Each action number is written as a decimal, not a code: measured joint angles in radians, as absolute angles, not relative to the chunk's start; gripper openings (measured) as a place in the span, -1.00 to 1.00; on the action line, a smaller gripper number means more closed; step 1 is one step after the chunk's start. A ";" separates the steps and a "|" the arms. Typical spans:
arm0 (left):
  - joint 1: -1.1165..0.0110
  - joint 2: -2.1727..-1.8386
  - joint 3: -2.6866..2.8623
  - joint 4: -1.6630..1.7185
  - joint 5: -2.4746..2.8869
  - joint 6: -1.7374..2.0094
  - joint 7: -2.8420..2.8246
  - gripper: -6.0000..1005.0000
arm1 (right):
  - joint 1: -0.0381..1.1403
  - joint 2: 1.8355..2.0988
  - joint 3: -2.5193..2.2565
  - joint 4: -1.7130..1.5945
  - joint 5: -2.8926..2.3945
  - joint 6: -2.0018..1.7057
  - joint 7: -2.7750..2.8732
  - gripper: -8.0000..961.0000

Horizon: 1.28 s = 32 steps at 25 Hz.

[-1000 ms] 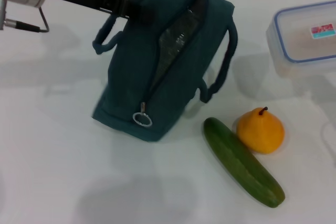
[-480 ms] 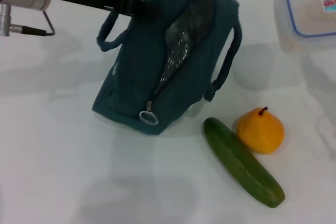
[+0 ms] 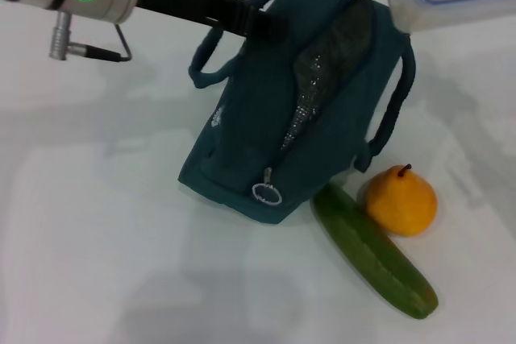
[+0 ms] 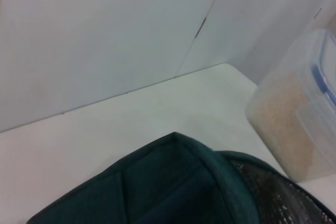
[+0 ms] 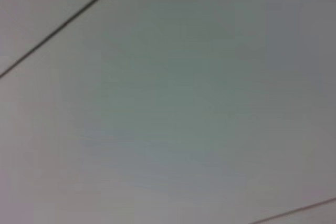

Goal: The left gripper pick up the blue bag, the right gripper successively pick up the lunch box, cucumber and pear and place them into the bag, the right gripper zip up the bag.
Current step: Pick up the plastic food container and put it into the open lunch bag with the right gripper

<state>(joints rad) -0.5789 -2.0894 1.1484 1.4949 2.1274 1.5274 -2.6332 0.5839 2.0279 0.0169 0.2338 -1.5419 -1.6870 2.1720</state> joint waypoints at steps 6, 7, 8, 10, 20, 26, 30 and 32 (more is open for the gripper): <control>-0.591 -2.089 1.189 1.496 2.117 1.493 -2.648 -0.90 | 0.664 2.028 0.007 0.258 -1.554 -1.595 2.154 -0.78; -0.591 -2.089 1.189 1.497 2.116 1.491 -2.647 -0.90 | 0.667 2.028 0.007 0.259 -1.555 -1.590 2.152 -0.78; -0.592 -2.089 1.188 1.497 2.116 1.489 -2.646 -0.90 | 0.677 2.028 0.006 0.263 -1.564 -1.564 2.144 -0.79; -0.592 -2.087 1.185 1.496 2.115 1.485 -2.644 -0.90 | 0.689 2.028 0.008 0.270 -1.592 -1.520 2.126 -0.79; -0.591 -2.082 1.178 1.488 2.136 1.470 -2.640 -0.90 | 0.651 2.028 0.006 0.264 -1.669 -1.448 2.119 -0.78; -0.599 -2.082 1.169 1.488 2.138 1.468 -2.641 -0.90 | 0.623 2.028 0.004 0.261 -1.725 -1.417 2.112 -0.78; -0.599 -2.083 1.168 1.488 2.136 1.470 -2.645 -0.90 | 0.600 2.028 0.001 0.260 -1.740 -1.405 2.101 -0.78; -0.600 -2.083 1.168 1.488 2.136 1.471 -2.646 -0.90 | 0.588 2.028 0.000 0.259 -1.746 -1.406 2.096 -0.78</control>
<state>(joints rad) -0.5997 -2.0829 1.1676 1.4879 2.1360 1.4713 -2.6458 0.5882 2.0279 0.0004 0.2591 -1.7460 -1.4059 2.0956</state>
